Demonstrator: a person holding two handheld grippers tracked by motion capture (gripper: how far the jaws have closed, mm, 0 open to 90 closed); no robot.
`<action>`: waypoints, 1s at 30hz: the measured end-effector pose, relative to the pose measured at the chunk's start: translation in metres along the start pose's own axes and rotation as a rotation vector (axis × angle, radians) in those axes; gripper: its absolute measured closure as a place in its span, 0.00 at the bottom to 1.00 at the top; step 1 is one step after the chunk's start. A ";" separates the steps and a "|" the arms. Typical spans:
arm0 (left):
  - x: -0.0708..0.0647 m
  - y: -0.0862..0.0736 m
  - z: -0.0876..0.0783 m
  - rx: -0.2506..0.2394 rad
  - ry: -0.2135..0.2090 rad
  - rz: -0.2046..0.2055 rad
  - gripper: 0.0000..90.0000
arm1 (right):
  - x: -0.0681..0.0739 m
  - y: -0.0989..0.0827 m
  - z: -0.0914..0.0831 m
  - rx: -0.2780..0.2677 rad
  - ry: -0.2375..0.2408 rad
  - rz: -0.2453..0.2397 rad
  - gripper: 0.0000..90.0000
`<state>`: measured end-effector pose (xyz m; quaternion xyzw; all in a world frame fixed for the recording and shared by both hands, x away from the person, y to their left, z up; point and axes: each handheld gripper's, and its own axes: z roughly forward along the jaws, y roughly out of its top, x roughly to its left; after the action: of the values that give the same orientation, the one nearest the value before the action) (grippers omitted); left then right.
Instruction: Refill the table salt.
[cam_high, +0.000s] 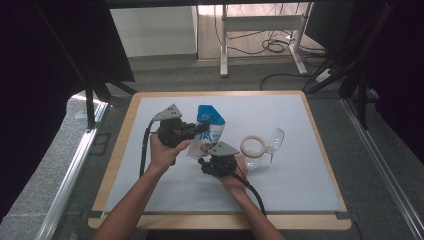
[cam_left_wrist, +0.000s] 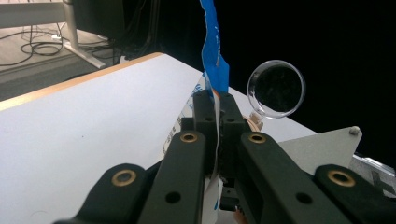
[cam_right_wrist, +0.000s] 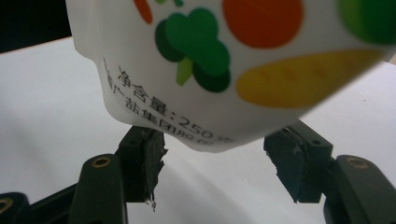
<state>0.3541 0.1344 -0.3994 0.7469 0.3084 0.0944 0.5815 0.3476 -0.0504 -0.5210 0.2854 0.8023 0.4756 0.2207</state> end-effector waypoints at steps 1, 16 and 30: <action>0.000 0.000 0.000 0.001 -0.001 0.000 1.00 | 0.000 0.000 0.000 -0.002 0.003 -0.003 0.43; -0.004 0.004 -0.008 -0.009 -0.035 -0.006 1.00 | -0.003 0.001 -0.006 -0.061 0.074 0.000 0.39; 0.001 0.002 0.011 0.020 -0.026 -0.018 1.00 | 0.000 -0.005 -0.015 -0.056 0.090 -0.055 0.49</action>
<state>0.3614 0.1261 -0.4013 0.7509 0.3087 0.0763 0.5789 0.3373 -0.0622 -0.5186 0.2350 0.8053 0.5041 0.2052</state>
